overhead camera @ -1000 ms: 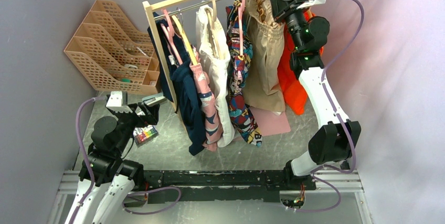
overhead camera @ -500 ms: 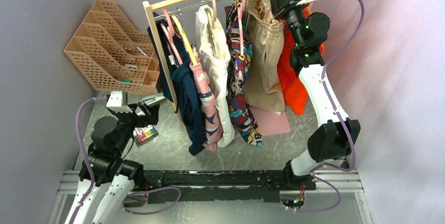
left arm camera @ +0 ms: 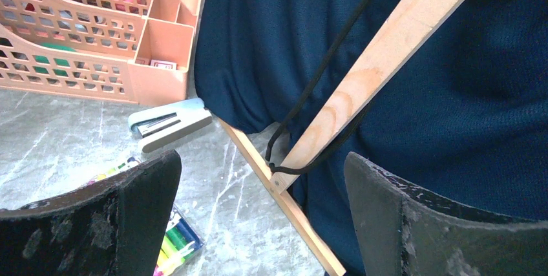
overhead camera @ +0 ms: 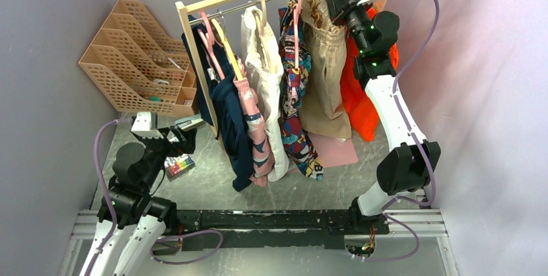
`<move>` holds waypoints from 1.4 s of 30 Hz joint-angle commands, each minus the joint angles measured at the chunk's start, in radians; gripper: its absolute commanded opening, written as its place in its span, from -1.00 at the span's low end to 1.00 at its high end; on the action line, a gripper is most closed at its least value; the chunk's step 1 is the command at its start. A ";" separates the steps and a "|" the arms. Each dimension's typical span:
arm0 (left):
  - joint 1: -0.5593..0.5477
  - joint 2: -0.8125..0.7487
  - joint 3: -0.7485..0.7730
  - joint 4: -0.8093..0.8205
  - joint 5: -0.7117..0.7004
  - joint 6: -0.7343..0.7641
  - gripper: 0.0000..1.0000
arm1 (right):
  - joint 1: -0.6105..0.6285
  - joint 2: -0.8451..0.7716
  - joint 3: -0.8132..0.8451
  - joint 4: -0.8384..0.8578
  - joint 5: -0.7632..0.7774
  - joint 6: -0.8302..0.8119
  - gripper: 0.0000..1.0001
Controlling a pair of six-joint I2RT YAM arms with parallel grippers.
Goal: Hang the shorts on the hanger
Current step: Place the hanger at the clothesline.
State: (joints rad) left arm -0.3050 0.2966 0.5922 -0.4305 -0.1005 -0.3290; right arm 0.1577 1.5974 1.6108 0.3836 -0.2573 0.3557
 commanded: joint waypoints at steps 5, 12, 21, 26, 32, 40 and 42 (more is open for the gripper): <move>-0.003 0.003 -0.004 0.033 0.012 0.008 1.00 | 0.041 -0.015 0.075 -0.112 0.093 -0.099 -1.00; -0.003 0.004 -0.003 0.031 0.013 0.008 1.00 | 0.063 -0.038 0.069 -0.195 0.170 -0.149 -1.00; -0.003 -0.004 -0.005 0.034 0.016 0.009 0.99 | 0.076 -0.065 0.119 -0.332 0.197 -0.166 -0.14; -0.003 -0.007 -0.007 0.036 0.023 0.009 0.99 | 0.076 -0.138 0.131 -0.440 0.239 -0.195 0.01; -0.006 -0.020 -0.008 0.036 0.028 0.007 0.99 | 0.076 -0.256 0.094 -0.561 0.297 -0.234 0.07; -0.017 -0.033 -0.010 0.038 0.034 0.008 0.99 | 0.076 -0.323 0.083 -0.693 0.258 -0.228 0.06; -0.019 -0.033 -0.009 0.039 0.035 0.008 0.99 | 0.076 -0.306 0.097 -0.713 0.235 -0.217 0.05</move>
State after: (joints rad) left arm -0.3130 0.2768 0.5915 -0.4301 -0.0914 -0.3290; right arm 0.2310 1.2526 1.6981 -0.2306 0.0120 0.1364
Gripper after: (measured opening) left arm 0.996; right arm 0.530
